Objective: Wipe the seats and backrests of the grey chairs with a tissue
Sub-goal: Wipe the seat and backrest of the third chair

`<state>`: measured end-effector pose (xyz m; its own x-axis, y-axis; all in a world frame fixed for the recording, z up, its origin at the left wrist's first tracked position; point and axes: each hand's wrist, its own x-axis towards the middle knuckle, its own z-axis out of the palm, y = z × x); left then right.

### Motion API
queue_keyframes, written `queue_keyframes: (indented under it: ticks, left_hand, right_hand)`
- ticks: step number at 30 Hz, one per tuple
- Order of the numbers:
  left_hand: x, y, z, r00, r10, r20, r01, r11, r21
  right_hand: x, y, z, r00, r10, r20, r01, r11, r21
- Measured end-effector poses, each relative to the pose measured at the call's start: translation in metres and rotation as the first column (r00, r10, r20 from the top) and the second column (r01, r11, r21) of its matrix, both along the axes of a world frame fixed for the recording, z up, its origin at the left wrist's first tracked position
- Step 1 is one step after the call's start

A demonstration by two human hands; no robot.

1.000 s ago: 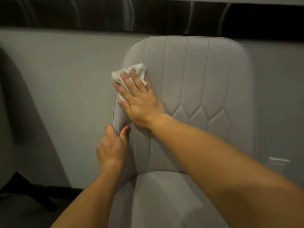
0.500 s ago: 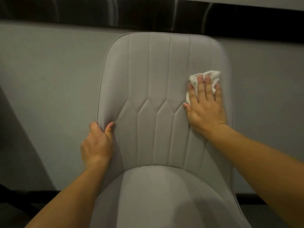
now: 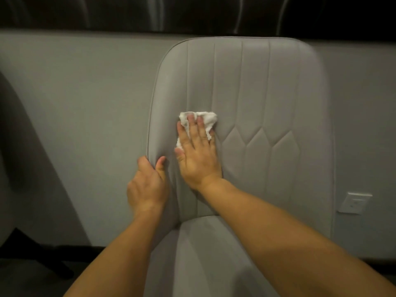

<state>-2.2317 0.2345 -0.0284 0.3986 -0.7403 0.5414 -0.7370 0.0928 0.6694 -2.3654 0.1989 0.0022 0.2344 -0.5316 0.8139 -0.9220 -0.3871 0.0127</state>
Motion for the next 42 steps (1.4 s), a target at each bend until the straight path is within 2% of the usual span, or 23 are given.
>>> queue_keyframes:
  ticks: [3,5,7,10,14,17,19,22,25,27,29,31,33,38,42]
  left_hand:
    - [-0.001,0.001,-0.001,1.000,0.002,0.011,-0.002,1.000,-0.022]
    - [0.000,0.000,-0.003,1.000,0.002,0.014,-0.002,1.000,-0.030]
    - [0.000,-0.001,-0.003,1.000,0.001,0.017,-0.001,1.000,-0.027]
    - [-0.001,-0.002,-0.004,1.000,0.010,0.027,-0.010,1.000,-0.023]
    - [-0.002,0.000,-0.002,1.000,0.002,0.019,-0.001,0.999,-0.032]
    - [-0.001,0.001,-0.001,1.000,0.001,0.007,-0.001,1.000,-0.017]
    - [-0.001,0.000,0.000,1.000,0.002,-0.001,-0.002,1.000,-0.003]
    - [0.001,0.001,0.000,1.000,0.004,0.003,-0.004,1.000,0.011]
    - [0.000,0.000,0.002,1.000,-0.004,0.000,0.004,1.000,0.014]
    - [-0.001,0.000,0.002,1.000,-0.002,-0.003,0.002,1.000,0.004]
    - [0.000,0.000,0.000,1.000,0.000,0.001,0.000,1.000,-0.002]
    - [-0.001,-0.001,-0.001,1.000,0.005,0.009,-0.005,1.000,-0.011]
    - [-0.001,-0.002,-0.002,1.000,0.011,0.004,-0.011,1.000,-0.027]
    - [0.000,-0.004,-0.003,1.000,0.017,0.015,-0.016,0.999,-0.040]
    - [0.001,-0.006,-0.004,0.999,0.024,0.045,-0.022,0.999,-0.036]
  right_hand:
    - [-0.012,-0.005,0.000,0.979,-0.052,-0.197,0.041,0.998,-0.057]
    - [-0.033,-0.005,0.004,0.905,-0.097,-0.415,0.059,0.993,-0.104]
    - [-0.061,-0.002,0.010,0.824,-0.169,-0.542,0.108,0.984,-0.142]
    - [-0.116,0.013,0.023,0.778,-0.321,-0.541,0.296,0.945,-0.136]
    - [-0.184,0.047,0.028,0.721,-0.508,-0.471,0.527,0.843,-0.104]
    - [-0.199,0.061,0.023,0.669,-0.576,-0.470,0.604,0.790,-0.108]
    - [-0.195,0.061,0.020,0.677,-0.599,-0.428,0.619,0.778,-0.108]
    - [-0.170,0.051,0.006,0.792,-0.540,-0.284,0.553,0.832,-0.037]
    - [-0.130,0.040,-0.027,0.918,-0.357,-0.171,0.374,0.924,0.081]
    - [-0.101,0.035,-0.048,0.969,-0.233,-0.084,0.242,0.963,0.118]
    - [-0.071,0.031,-0.069,0.995,-0.064,-0.077,0.076,0.984,0.163]
    - [-0.049,0.030,-0.086,0.980,0.072,-0.185,-0.031,0.975,0.218]
    - [-0.045,0.028,-0.095,0.950,0.092,-0.299,-0.037,0.983,0.182]
    - [-0.075,0.028,-0.083,0.804,0.014,-0.594,0.027,0.998,0.061]
    - [-0.110,0.045,-0.079,0.709,-0.141,-0.691,0.203,0.979,0.009]
